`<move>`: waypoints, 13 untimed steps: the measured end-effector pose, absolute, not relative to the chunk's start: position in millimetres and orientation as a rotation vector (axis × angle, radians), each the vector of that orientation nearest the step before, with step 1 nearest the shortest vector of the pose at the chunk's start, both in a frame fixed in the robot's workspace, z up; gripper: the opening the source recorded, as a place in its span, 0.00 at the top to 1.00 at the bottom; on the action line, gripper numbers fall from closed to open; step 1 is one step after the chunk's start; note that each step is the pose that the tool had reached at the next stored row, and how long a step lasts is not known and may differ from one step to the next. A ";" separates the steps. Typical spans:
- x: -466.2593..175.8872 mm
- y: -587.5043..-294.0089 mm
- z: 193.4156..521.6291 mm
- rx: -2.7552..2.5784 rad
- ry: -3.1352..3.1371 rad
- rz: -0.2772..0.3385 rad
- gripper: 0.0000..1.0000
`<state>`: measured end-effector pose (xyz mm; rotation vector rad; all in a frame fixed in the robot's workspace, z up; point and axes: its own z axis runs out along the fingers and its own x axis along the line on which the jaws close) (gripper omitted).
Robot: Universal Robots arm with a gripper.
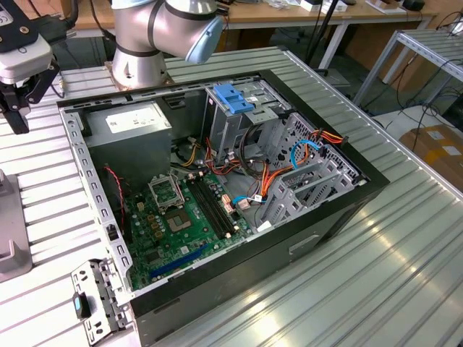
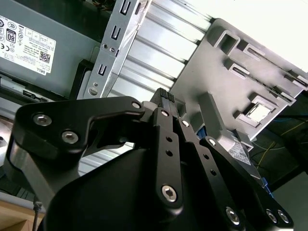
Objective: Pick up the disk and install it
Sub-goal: 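Reach for the disk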
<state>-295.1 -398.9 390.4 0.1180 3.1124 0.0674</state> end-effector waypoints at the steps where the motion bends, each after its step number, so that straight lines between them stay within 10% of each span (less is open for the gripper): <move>1: -295.8 -398.9 390.4 0.118 3.112 0.067 0.90; 13: -301.5 -398.9 390.0 0.118 3.112 0.067 0.90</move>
